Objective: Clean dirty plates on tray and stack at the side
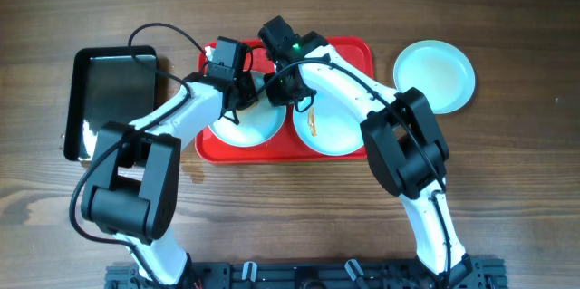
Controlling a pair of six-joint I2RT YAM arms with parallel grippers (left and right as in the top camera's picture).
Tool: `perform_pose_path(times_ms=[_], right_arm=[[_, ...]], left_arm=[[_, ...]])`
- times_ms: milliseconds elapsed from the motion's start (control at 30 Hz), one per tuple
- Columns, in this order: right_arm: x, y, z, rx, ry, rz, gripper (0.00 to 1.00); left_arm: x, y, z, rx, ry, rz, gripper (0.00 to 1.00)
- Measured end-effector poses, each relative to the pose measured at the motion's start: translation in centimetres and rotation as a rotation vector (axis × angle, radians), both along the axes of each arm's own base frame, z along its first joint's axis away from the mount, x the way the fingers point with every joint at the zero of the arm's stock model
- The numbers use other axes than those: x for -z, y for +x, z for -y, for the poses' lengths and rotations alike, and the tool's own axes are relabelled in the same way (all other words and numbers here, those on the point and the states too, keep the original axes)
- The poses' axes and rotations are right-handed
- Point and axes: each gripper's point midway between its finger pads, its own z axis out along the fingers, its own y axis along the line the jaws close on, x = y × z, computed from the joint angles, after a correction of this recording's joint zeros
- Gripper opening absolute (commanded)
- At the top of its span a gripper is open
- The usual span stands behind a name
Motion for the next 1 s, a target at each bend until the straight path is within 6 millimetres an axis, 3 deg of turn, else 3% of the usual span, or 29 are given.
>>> perform_pose_path(times_ms=[167, 367, 567, 733, 800, 1000], right_arm=[[0.0, 0.0, 0.0, 0.0, 0.0, -0.001, 0.04], [0.0, -0.1, -0.1, -0.003, 0.0, -0.001, 0.04], [-0.1, -0.4, -0.9, -0.018, 0.016, 0.002, 0.04], [-0.1, -0.5, -1.1, -0.018, 0.015, 0.0, 0.04], [-0.1, -0.5, -0.9, -0.011, 0.011, -0.001, 0.04], [0.0, -0.2, -0.5, 0.003, 0.007, -0.002, 0.04]], left_arm=[[0.1, -0.4, -1.5, -0.031, 0.089, -0.015, 0.04], [0.0, -0.8, -5.0, -0.076, 0.273, -0.018, 0.04], [0.1, -1.2, -7.1, -0.093, 0.322, -0.048, 0.04], [-0.6, -1.7, -7.5, -0.09, 0.337, -0.057, 0.04], [-1.9, -1.9, -7.2, -0.083, 0.34, -0.033, 0.04], [-6.7, -1.9, -3.7, -0.016, 0.214, 0.077, 0.04]])
